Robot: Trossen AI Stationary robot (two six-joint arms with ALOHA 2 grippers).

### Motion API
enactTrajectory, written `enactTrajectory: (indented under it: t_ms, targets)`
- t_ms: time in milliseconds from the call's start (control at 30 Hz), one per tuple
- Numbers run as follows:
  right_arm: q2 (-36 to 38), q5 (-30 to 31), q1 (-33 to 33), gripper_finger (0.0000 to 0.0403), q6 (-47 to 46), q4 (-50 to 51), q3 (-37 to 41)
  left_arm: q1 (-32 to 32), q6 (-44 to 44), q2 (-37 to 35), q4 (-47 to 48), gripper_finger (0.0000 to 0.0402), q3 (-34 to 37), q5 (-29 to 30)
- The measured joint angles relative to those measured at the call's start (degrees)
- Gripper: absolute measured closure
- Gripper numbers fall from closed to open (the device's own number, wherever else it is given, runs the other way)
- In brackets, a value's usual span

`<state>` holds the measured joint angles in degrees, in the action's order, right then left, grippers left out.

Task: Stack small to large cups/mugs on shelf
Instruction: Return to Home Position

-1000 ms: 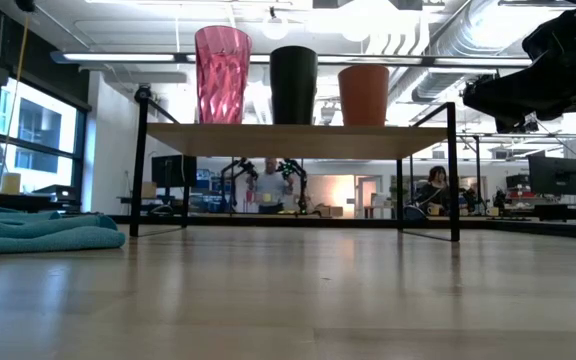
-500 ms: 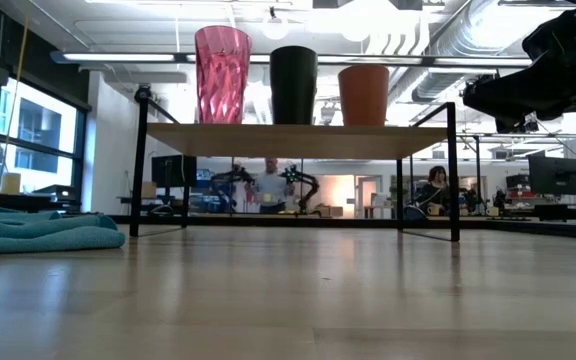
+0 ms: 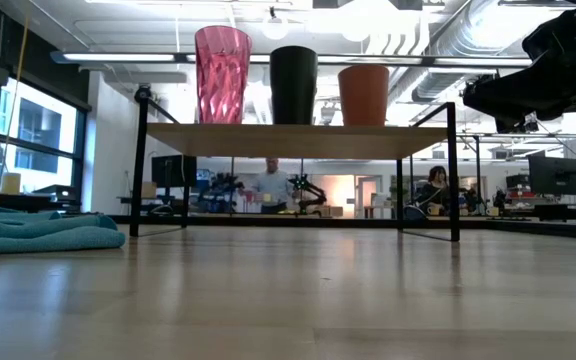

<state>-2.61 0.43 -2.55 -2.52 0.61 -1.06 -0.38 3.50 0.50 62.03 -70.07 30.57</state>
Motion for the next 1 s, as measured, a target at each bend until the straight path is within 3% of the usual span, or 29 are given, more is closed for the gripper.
enactTrajectory:
  t_ms: [233, 400, 667, 1000]
  targets:
    - [0.0, 0.0, 0.0, 0.0274, 0.0, 0.0, 0.0, 0.0, 1.3, -0.1, -0.3, 0.0305, 3.1, -0.4]
    - [0.0, 0.0, 0.0, 0.0274, 0.0, 0.0, 0.0, 0.0, -0.3, -0.1, -2.7, 0.0305, 1.4, -0.9]
    - [0.0, 0.0, 0.0, 0.0274, 0.0, 0.0, 0.0, 0.0, -5.6, -0.1, -14.4, 0.0305, 3.8, -9.5]
    - [0.0, 0.0, 0.0, 0.0274, 0.0, 0.0, 0.0, 0.0, -9.9, -0.1, -25.3, 0.0305, 7.8, -15.9]
